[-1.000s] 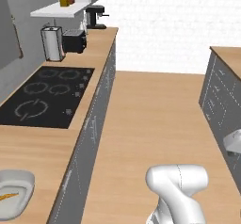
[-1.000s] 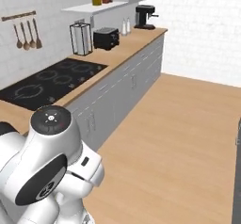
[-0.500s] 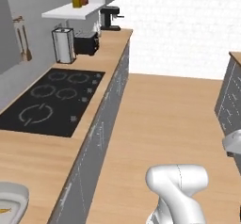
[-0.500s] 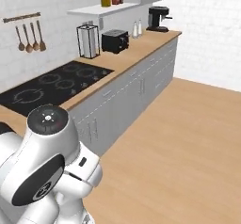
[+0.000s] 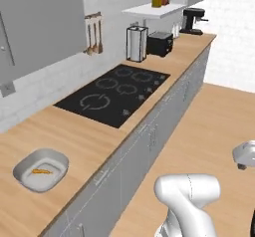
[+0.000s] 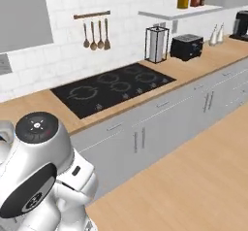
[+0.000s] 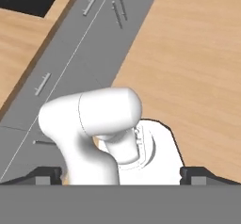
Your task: Take the meat container that has the shrimp and place it on the second highest rack of the freezer. Then take the vegetable container that has the sweet potato and potato and place it on the highest rack of the freezer.
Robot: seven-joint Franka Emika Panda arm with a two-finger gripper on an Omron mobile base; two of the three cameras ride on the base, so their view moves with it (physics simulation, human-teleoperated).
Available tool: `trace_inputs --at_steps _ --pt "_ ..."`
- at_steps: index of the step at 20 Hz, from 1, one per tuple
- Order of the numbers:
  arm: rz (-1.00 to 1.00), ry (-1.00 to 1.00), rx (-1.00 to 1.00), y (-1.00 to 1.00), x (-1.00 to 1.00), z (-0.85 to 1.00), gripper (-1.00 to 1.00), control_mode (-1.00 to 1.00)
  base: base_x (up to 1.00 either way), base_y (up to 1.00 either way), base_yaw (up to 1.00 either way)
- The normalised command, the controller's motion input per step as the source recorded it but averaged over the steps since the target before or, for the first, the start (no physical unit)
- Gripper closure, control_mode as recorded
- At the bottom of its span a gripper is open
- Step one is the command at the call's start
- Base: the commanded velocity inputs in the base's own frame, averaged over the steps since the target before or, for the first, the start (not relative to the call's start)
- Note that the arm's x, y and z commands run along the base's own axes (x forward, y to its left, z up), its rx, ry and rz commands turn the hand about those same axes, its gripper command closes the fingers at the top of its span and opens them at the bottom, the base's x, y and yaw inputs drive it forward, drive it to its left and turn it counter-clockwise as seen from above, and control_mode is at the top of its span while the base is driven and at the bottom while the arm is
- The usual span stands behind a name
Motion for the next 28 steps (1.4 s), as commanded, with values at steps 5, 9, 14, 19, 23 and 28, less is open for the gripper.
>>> trace_inputs --at_steps 5,9,14,19,23,28 --pt "0.00 0.00 0.00 0.00 0.00 0.00 -1.00 1.00 0.28 0.00 0.74" --pt "0.00 0.00 0.00 0.00 0.00 0.00 -1.00 1.00 0.22 0.00 0.74" --pt "0.00 0.00 0.00 0.00 0.00 0.00 -1.00 1.00 0.25 0.00 0.67" --pt "0.00 0.00 0.00 0.00 0.00 0.00 -1.00 1.00 0.27 0.01 0.59" --pt "0.00 0.00 0.00 0.00 0.00 0.00 -1.00 1.00 0.19 0.03 0.55" --pt "0.00 0.00 0.00 0.00 0.00 0.00 -1.00 1.00 0.34 0.03 0.32"
